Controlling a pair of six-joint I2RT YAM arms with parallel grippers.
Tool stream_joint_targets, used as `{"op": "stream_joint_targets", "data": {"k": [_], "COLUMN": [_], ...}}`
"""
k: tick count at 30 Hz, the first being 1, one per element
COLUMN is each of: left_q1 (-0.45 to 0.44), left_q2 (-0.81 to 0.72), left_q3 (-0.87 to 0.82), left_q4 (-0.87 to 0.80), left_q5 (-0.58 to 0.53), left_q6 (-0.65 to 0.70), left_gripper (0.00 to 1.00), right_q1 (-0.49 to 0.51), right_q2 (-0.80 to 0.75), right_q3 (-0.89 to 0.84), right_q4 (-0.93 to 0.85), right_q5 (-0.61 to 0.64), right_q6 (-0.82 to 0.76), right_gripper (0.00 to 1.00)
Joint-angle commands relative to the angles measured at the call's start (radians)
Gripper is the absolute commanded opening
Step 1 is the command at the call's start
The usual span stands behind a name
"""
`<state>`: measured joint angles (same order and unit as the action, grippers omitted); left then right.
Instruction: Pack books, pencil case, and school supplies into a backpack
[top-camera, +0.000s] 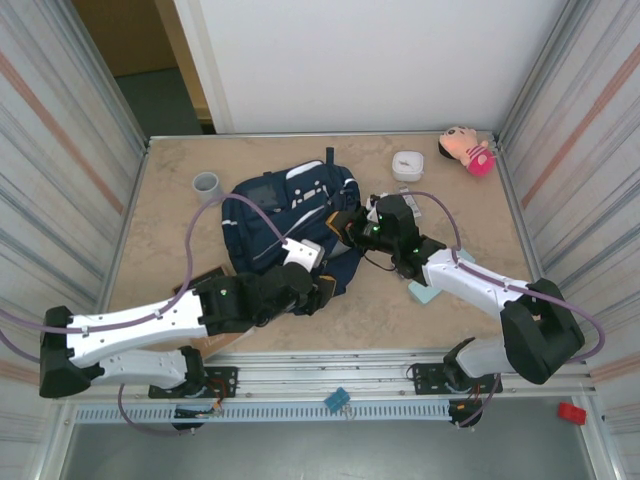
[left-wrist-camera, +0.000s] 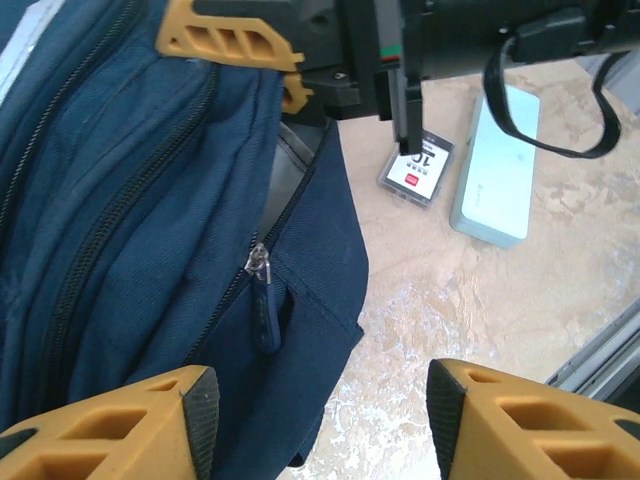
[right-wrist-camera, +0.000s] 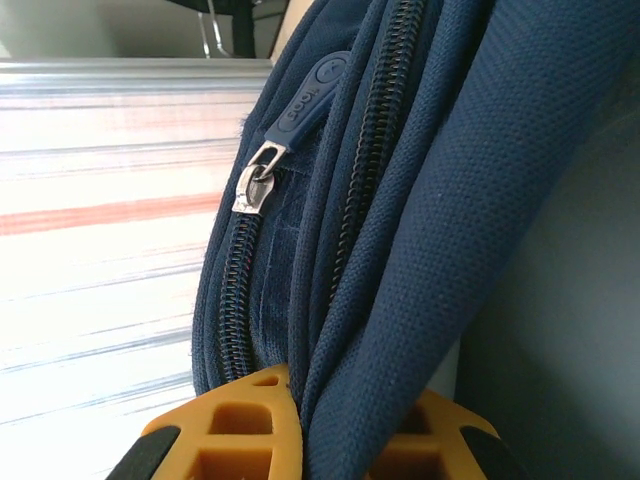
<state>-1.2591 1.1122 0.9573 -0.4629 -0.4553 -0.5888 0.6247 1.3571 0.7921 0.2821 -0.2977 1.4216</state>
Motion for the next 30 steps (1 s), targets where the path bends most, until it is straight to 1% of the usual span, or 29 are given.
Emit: {"op": "stream_joint_targets", "data": {"k": [1, 4, 8, 11, 14, 20, 24, 27, 30], "left_q1": [-0.008, -0.008, -0.008, -0.008, 0.003, 0.063, 0.094, 0.113, 0.12], "left_q2": [-0.041, -0.054, -0.036, -0.001, 0.034, 0.107, 0.141, 0.167, 0.206], "left_q3": [-0.025, -0.044, -0.052, -0.04, -0.039, -0.011, 0.018, 0.037, 0.066], "left_q4": [-0.026, -0.027, -0.02, -0.042, -0.024, 0.028, 0.039, 0.065, 0.055], "left_q5": [-0.066, -0.06, -0.06, -0.092, -0.107, -0.026, -0.004, 0.028, 0.048], "left_q6": [-0.124, -0.156, -0.163, -0.215, -0.247, -0.255, -0.256, -0.24, -0.231], "left_gripper": [0.58, 0.58, 0.58, 0.57, 0.57, 0.55, 0.54, 0.53, 0.53], "right_q1": [0.002, 0.006, 0.01, 0.013, 0.015, 0.024, 0.034, 0.045, 0.053], "right_q2": [-0.044, -0.057, -0.079, -0.099, -0.118, -0.125, -0.127, -0.126, -0.126], "right_q3": [0.065, 0.058, 0.057, 0.054, 0.056, 0.062, 0.065, 0.066, 0.068], "right_q4": [0.017, 0.006, -0.005, -0.015, -0.033, -0.048, -0.054, -0.06, -0.06], "right_q5": [0.079, 0.094, 0.112, 0.119, 0.124, 0.117, 0.117, 0.12, 0.117], "right_q6": [-0.01, -0.01, -0.01, -0.009, -0.01, -0.006, -0.006, -0.004, -0.001], "right_gripper": [0.0, 0.0, 0.0, 0.0, 0.0, 0.0, 0.0, 0.0, 0.0]}}
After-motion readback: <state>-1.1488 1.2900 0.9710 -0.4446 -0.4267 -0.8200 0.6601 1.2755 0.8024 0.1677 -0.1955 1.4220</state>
